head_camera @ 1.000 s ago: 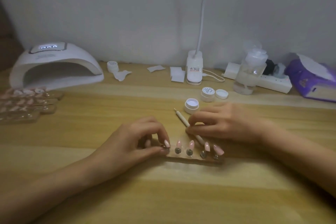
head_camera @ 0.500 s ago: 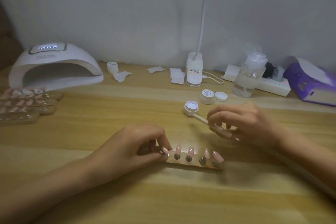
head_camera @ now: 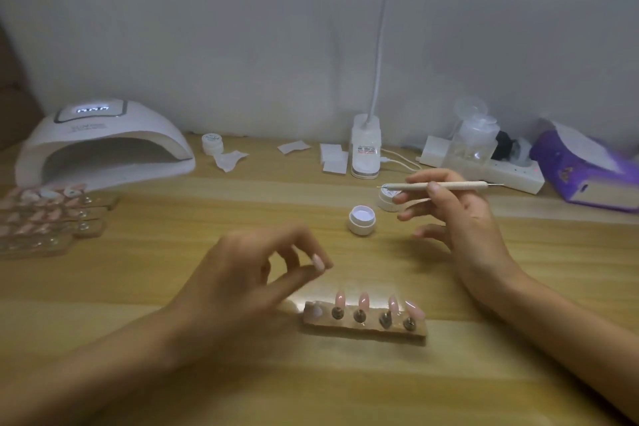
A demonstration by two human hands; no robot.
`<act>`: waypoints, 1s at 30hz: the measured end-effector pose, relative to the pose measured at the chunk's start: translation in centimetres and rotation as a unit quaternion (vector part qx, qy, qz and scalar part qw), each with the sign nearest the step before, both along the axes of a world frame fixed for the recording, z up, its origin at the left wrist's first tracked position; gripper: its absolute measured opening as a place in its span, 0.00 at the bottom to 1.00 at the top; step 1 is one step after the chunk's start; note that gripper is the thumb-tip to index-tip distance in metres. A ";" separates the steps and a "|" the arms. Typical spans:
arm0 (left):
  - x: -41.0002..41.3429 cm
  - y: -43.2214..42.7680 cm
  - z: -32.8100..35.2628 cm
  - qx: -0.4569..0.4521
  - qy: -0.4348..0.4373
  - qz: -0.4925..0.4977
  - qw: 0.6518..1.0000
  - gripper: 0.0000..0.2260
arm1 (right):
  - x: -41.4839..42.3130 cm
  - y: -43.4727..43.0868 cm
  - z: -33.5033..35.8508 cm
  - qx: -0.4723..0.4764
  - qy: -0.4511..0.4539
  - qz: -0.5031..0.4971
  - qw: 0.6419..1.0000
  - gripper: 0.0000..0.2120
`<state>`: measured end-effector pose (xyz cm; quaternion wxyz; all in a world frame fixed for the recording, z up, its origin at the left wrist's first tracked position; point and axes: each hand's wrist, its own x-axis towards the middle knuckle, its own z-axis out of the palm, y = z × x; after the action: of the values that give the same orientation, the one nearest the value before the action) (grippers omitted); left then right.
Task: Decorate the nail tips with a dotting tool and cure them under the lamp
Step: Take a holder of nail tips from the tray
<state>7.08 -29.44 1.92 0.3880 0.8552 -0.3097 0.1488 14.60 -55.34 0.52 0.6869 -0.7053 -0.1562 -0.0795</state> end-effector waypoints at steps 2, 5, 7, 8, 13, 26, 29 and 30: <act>1.4 -0.3 0.8 -0.043 0.052 0.005 0.998 0.08 | 0.3 0.6 0.0 0.011 0.008 -0.025 1.000 0.10; 4.6 -0.8 0.8 -0.071 0.133 0.028 0.988 0.05 | 0.3 1.3 0.0 -0.014 -0.011 -0.042 0.999 0.11; 6.6 -0.9 0.3 -0.053 0.167 0.042 0.984 0.05 | 0.2 1.5 -0.2 -0.028 -0.015 -0.040 0.999 0.11; 7.4 -0.9 -0.2 -0.044 0.183 0.044 0.981 0.05 | 0.1 1.6 -0.4 -0.029 -0.011 -0.033 0.999 0.11; 8.4 -1.4 -2.1 -0.035 0.211 0.032 0.976 0.07 | 0.0 2.3 -0.8 -0.015 0.016 0.015 1.000 0.12; 7.3 -1.5 -2.7 -0.015 0.157 0.011 0.987 0.10 | -0.2 2.1 -1.5 0.021 0.038 0.062 0.997 0.14; 7.0 -1.0 -2.7 -0.021 0.171 0.002 0.985 0.09 | -0.6 1.7 -1.3 -0.013 0.007 0.048 0.999 0.13; 7.0 -0.9 -2.7 -0.024 0.170 0.006 0.985 0.08 | -0.7 1.6 -1.0 -0.021 -0.011 0.040 0.999 0.12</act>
<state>14.10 -30.34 -0.77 0.4546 0.8602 -0.2307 0.0110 13.94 -53.72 -0.50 0.6729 -0.7118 -0.1934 -0.0562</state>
